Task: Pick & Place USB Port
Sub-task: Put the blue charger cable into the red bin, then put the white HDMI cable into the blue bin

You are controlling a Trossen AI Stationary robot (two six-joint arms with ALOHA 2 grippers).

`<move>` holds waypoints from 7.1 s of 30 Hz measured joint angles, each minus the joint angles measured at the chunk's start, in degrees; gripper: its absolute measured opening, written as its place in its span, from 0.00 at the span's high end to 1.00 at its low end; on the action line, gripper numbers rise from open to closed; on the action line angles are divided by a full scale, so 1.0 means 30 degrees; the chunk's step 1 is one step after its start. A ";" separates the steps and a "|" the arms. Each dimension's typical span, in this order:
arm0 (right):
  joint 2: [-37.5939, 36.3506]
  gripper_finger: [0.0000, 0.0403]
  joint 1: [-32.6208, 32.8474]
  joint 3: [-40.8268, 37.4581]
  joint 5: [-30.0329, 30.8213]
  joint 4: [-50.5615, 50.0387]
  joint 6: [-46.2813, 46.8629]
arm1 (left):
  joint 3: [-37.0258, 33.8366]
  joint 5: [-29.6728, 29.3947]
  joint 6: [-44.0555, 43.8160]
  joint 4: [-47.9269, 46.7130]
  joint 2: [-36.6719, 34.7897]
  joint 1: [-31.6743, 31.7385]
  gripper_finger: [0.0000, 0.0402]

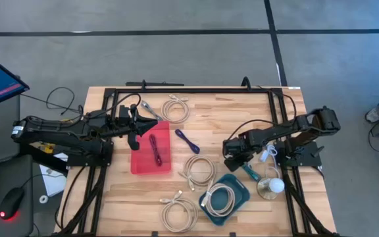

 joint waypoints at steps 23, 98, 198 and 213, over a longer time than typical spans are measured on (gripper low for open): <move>-0.3440 0.97 -0.0468 -0.0046 0.2270 -0.0590 -0.0909 | 0.0000 0.0004 0.0000 0.0007 0.0000 0.0004 0.92; 0.3158 0.97 -0.2929 1.4090 0.2406 1.5329 -1.1878 | 0.0000 0.3424 -0.5027 0.2965 0.4007 0.1690 0.56; -0.3482 0.81 -0.4415 1.5028 1.0314 0.1138 -1.4213 | -0.1858 0.0277 -1.9526 -1.5708 0.2936 -0.0787 0.84; -0.3496 0.81 -0.4401 1.5021 1.0044 0.0747 -1.4789 | -0.1858 0.0220 -1.7081 -1.2892 0.2936 -0.0787 0.83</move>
